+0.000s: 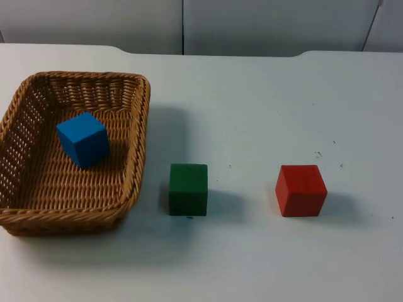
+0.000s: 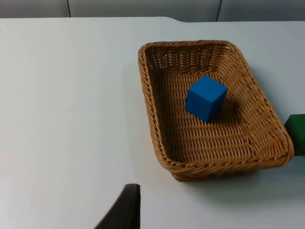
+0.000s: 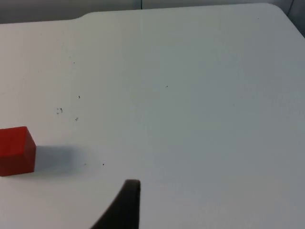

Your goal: Pick up the basket with the left hand and place the blue cube into the basket with the right hand.

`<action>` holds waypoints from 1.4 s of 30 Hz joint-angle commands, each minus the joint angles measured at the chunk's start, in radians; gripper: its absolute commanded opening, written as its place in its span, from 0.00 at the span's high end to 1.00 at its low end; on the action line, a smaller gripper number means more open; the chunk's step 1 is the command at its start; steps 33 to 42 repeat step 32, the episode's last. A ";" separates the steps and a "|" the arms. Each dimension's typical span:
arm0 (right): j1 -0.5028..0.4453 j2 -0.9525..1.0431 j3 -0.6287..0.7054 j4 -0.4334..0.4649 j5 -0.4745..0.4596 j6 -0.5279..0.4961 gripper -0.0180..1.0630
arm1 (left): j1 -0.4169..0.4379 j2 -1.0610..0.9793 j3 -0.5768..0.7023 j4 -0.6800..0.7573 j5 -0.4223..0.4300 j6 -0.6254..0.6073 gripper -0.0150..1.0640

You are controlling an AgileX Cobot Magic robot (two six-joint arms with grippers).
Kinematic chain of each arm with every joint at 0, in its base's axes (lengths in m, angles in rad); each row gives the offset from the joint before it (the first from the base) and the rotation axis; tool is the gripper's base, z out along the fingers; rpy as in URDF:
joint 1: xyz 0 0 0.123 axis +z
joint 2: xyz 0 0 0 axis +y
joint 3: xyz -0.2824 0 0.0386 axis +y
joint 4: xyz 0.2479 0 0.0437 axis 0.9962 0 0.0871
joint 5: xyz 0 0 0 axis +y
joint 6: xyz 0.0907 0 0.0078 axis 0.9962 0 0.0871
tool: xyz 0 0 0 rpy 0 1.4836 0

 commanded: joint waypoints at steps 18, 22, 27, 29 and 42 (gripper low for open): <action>0.055 -0.004 0.001 -0.002 -0.013 0.000 0.01 | -0.031 -0.006 0.002 0.005 -0.009 -0.004 0.01; 0.055 -0.004 0.001 -0.002 -0.013 0.003 0.01 | -0.034 -0.006 0.002 0.005 -0.009 -0.004 0.01; 0.055 -0.004 0.001 -0.002 -0.013 0.003 0.01 | -0.034 -0.006 0.002 0.005 -0.009 -0.004 0.01; 0.055 -0.004 0.001 -0.002 -0.011 0.007 0.01 | -0.034 -0.006 0.002 0.005 -0.009 -0.004 0.01; 0.055 -0.004 0.001 -0.002 -0.011 0.023 0.01 | -0.034 -0.006 0.002 0.005 -0.009 -0.004 0.01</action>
